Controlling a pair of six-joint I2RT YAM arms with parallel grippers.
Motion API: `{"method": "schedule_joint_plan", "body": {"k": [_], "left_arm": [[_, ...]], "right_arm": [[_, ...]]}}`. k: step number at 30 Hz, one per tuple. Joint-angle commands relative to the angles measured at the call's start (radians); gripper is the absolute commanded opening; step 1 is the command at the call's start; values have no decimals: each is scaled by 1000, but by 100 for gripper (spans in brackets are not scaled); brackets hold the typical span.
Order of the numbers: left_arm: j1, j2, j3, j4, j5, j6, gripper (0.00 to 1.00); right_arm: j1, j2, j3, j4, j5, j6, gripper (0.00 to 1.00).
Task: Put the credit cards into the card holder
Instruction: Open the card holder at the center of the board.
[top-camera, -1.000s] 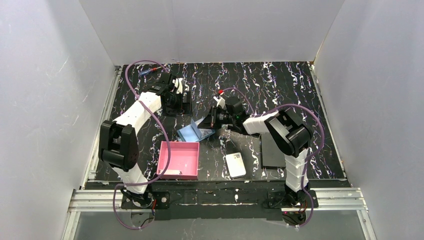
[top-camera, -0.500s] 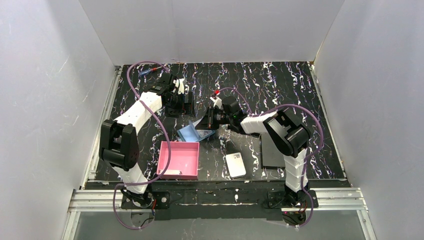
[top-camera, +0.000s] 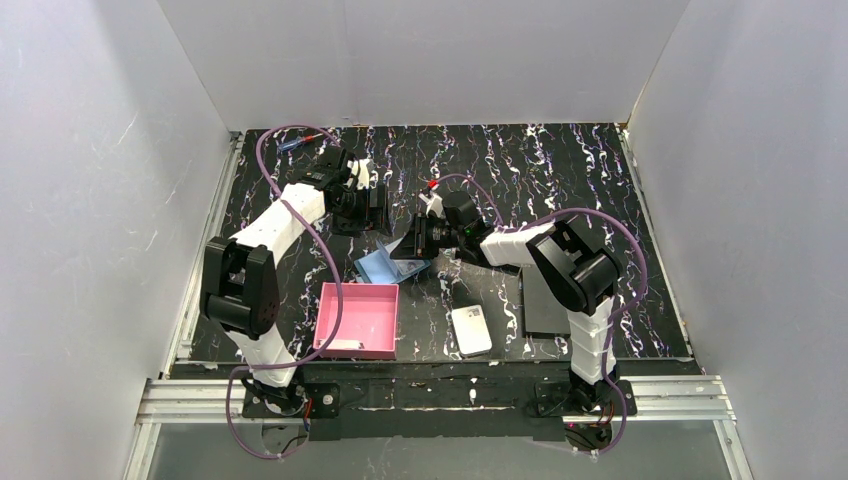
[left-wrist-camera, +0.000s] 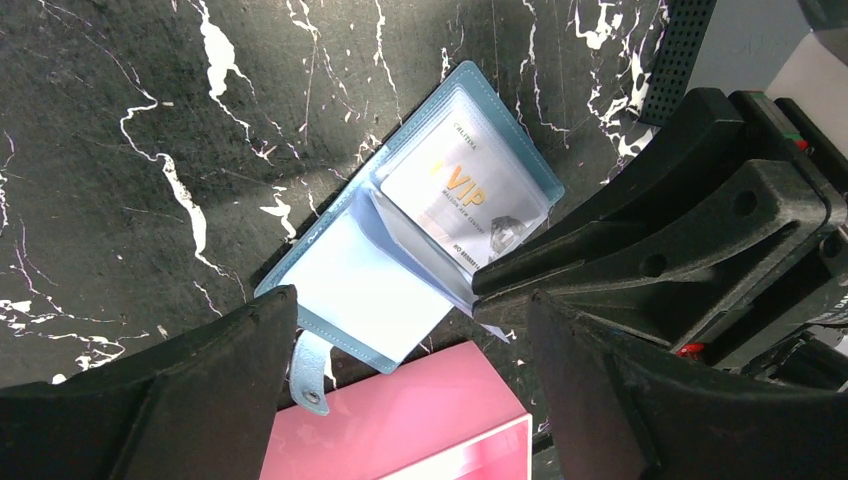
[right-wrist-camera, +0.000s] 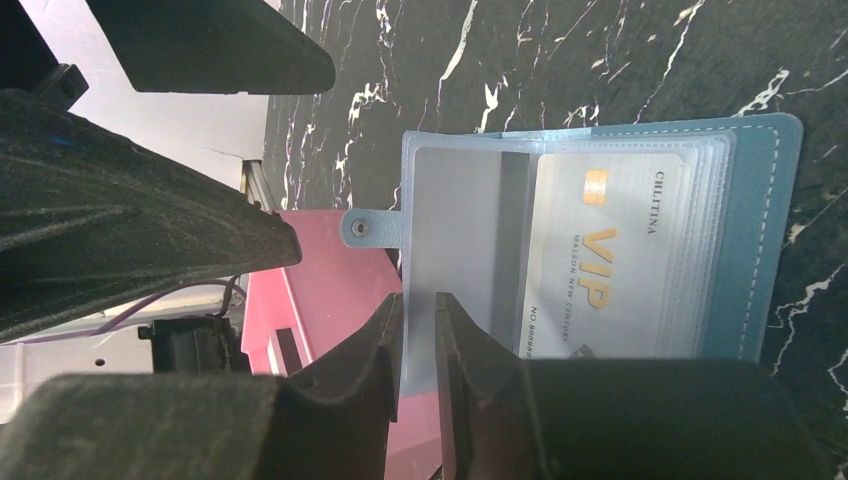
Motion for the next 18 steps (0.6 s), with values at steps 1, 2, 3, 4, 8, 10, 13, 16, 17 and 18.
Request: {"method": "schedule_joint_plan", "body": {"k": [1, 2, 3, 4, 8, 10, 13, 16, 17, 18], "left_arm": [[1, 4, 1, -14, 25, -2, 78], [1, 4, 2, -14, 32, -3, 76], [1, 4, 3, -9, 41, -3, 72], [1, 3, 0, 3, 54, -6, 70], [1, -12, -35, 81, 153, -41, 66], [-1, -12, -41, 93, 182, -56, 66], [-3, -2, -43, 91, 186, -65, 69], [-10, 26, -36, 77, 195, -79, 70], [-13, 31, -33, 77, 200, -81, 70], [-14, 31, -35, 81, 202, -82, 70]], "right_arm": [[1, 24, 42, -6, 9, -23, 26], [0, 25, 41, -6, 8, -22, 26], [0, 25, 41, -6, 8, -23, 26], [2, 26, 41, -6, 8, -23, 26], [1, 29, 39, -2, 9, -19, 26], [0, 28, 41, -2, 8, -18, 26], [0, 26, 40, -2, 9, -17, 26], [1, 24, 38, -1, 9, -18, 26], [0, 23, 37, -1, 9, -17, 26], [1, 22, 36, -1, 9, -18, 26]]}}
